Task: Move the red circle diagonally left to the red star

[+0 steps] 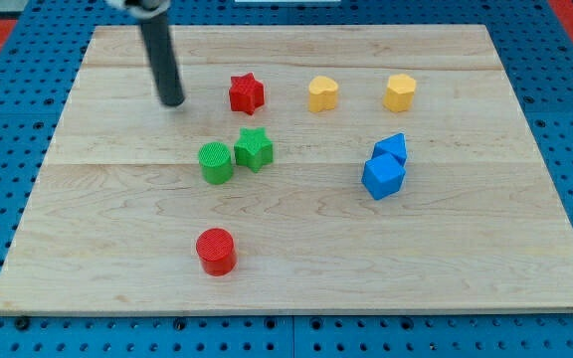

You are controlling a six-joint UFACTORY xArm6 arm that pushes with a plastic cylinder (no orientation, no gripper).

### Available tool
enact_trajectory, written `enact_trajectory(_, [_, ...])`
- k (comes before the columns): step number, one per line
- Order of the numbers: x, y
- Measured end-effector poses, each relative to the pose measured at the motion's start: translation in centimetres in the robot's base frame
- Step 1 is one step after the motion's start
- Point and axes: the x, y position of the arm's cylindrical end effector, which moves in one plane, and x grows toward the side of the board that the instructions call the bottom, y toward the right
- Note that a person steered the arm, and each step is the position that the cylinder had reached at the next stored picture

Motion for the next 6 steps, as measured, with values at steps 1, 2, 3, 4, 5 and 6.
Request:
enact_trajectory(1, [10.3,-0.8])
enact_trajectory(2, [13.4,6.9])
enact_trajectory(3, [15.4,15.1])
enact_trajectory(4, [20.5,16.3])
enact_trajectory(5, [20.1,10.8])
enact_trajectory(6, [18.5,4.6])
